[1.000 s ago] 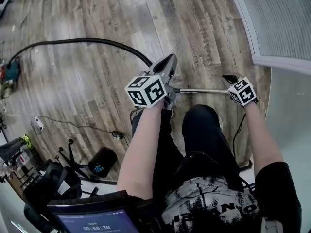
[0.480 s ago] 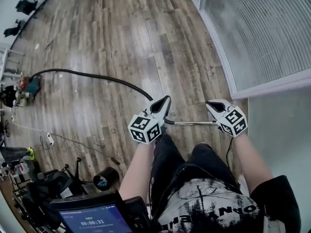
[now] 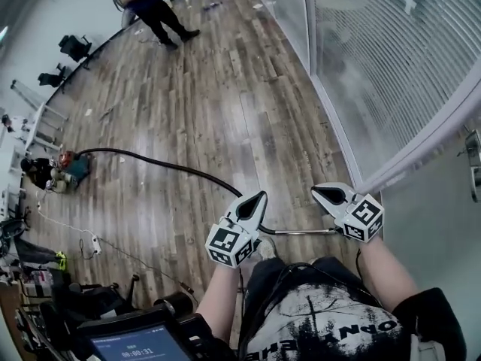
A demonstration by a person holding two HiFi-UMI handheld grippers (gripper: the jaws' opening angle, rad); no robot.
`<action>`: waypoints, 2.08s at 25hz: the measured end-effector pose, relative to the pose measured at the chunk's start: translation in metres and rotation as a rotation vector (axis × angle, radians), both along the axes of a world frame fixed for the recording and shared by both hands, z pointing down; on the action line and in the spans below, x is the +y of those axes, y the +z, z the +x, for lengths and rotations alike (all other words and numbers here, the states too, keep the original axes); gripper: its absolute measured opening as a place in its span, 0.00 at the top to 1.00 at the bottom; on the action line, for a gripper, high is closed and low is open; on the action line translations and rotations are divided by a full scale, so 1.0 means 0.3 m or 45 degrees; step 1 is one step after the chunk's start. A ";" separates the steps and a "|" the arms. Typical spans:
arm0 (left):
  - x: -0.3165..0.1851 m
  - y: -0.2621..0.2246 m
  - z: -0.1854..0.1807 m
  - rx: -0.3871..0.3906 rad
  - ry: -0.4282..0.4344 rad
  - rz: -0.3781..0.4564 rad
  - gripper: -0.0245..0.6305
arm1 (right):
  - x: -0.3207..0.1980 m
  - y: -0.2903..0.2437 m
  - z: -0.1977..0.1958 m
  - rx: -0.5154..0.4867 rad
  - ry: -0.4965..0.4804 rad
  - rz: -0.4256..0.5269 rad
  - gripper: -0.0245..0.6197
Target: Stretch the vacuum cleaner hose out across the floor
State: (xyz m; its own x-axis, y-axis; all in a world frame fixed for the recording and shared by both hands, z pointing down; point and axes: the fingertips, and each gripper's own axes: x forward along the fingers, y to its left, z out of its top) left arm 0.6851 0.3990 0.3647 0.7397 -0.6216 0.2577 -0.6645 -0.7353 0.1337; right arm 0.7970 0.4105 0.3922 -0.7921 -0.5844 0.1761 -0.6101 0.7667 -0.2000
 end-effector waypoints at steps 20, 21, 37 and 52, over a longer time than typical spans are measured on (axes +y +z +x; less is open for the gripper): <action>0.047 -0.204 -0.491 0.103 -0.098 0.148 0.96 | -0.035 -0.293 -0.603 0.089 -0.145 0.244 0.95; 0.043 -0.209 -0.524 0.101 -0.104 0.155 0.96 | -0.049 -0.305 -0.642 0.074 -0.153 0.232 0.95; 0.015 -0.275 -0.686 0.141 -0.210 0.155 0.96 | -0.097 -0.365 -0.765 0.085 -0.192 0.234 0.95; 0.030 -0.247 -0.690 0.146 -0.165 0.140 0.96 | -0.063 -0.327 -0.800 0.111 -0.172 0.253 0.95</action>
